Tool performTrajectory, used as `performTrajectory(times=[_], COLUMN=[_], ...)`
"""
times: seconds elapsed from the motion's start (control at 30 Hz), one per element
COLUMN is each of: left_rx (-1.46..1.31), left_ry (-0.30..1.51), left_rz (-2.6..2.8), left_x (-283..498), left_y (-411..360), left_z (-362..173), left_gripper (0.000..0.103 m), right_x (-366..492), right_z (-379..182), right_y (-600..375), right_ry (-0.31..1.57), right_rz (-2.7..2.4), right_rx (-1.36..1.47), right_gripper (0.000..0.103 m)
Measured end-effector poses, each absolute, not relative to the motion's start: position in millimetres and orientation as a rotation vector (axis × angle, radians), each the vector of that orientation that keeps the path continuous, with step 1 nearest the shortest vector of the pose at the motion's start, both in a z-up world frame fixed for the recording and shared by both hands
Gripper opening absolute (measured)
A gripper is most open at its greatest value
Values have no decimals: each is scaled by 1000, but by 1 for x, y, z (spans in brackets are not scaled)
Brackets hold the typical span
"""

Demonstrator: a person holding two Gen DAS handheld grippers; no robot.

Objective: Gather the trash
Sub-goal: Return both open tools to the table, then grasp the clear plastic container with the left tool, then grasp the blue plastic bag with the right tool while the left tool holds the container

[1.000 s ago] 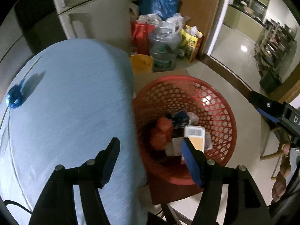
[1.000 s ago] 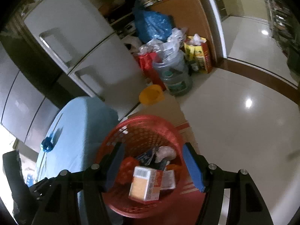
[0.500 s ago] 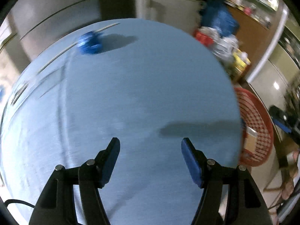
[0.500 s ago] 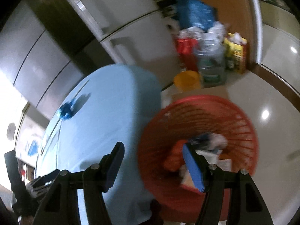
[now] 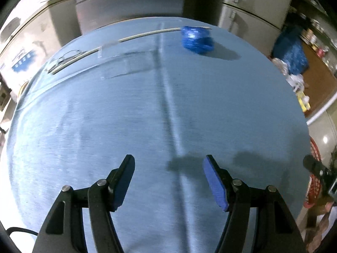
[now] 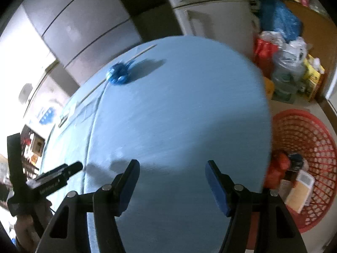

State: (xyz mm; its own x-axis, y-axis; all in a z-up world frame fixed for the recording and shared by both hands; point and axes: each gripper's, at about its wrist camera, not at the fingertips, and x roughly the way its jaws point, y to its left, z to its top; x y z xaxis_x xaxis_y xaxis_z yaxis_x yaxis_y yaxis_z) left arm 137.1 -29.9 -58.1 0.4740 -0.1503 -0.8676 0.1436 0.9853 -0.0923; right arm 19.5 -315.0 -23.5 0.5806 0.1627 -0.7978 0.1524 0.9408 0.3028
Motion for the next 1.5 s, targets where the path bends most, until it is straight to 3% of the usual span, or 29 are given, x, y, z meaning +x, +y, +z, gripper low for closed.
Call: performTrajectory(times=[0.27,0.83,0.87,0.9,1.0,1.23,1.5], left_rx=[-76,-110,-112,-114,-127,-87,-101], left_ry=[1017,975,965,948,942,962,985], left_rz=[-28,115,110,108,110,82,62], left_x=[184,305,306,305,299,254,212], left_y=[11,23,24,25,31,37,46], left_z=[-66,-81,-81,-81,-82,-84,-84], left_gripper=[68,70,66,50,49,49,49], right_x=[38,48,50,51,63,140,293], right_z=[-33,-46,-46,-45,-43,-18,10], right_y=[-284,-297,-297,-297,-291,-255,-214], right_ry=[1012,1055,1056,1055,1051,951,869], right_rz=[49,22,21,22,32,113,116], right_rx=[306,289,286,284,268,197,207], right_gripper=[69,69,69,69,69,69,69])
